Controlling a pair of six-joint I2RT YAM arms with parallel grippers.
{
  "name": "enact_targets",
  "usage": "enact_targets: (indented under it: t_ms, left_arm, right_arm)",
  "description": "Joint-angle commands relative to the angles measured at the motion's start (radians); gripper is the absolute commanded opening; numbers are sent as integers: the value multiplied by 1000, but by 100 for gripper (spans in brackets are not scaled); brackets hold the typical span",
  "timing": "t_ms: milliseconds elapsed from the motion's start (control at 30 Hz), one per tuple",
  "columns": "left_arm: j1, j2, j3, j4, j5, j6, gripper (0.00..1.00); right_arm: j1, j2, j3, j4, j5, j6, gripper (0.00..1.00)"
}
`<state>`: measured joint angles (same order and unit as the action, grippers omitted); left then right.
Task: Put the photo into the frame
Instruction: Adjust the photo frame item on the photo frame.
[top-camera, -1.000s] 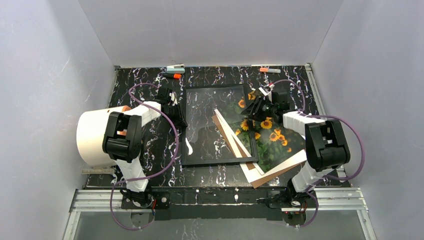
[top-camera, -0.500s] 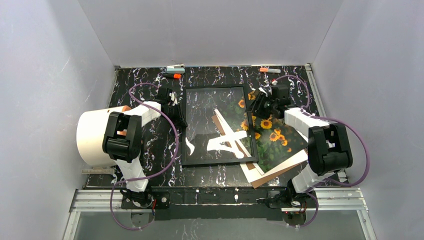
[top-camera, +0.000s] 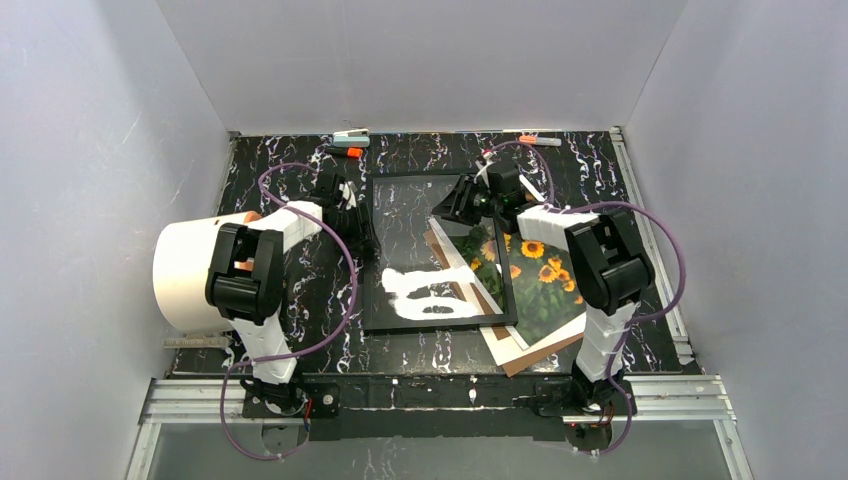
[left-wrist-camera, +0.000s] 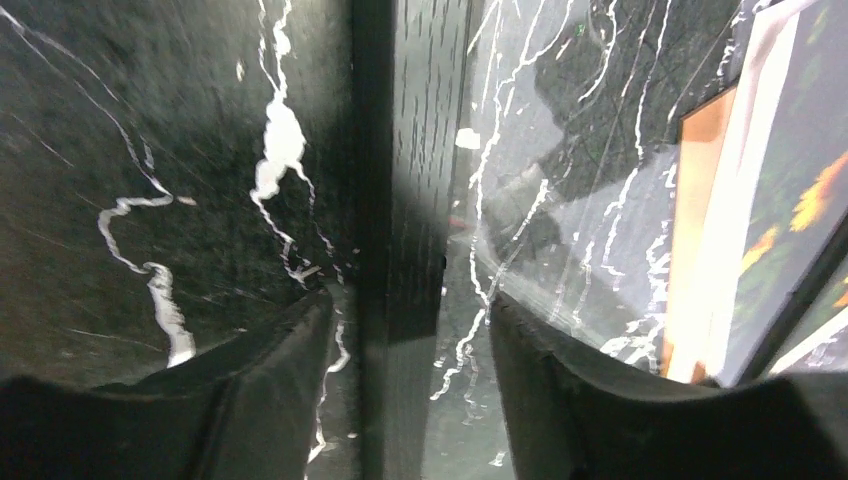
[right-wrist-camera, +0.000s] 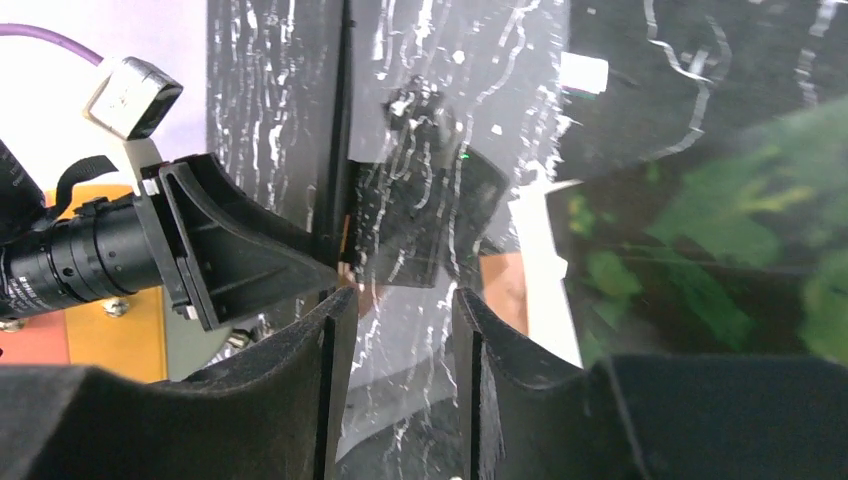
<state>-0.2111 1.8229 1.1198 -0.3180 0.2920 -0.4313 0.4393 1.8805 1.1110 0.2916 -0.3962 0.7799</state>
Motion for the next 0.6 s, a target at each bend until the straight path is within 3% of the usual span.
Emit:
enact_targets:
  t_ms: [0, 100, 200, 567]
  left_arm:
    - [8, 19, 41, -92, -98, 50, 65]
    - [8, 10, 83, -102, -116, 58, 79]
    - [11, 12, 129, -100, -145, 60, 87]
    - [20, 232, 423, -44, -174, 17, 90]
  right_arm:
    - [21, 34, 73, 151, -1, 78, 47]
    - [21, 16, 56, 153, 33, 81, 48]
    - [17, -10, 52, 129, 44, 63, 48]
    - [-20, -32, 50, 46, -17, -10, 48]
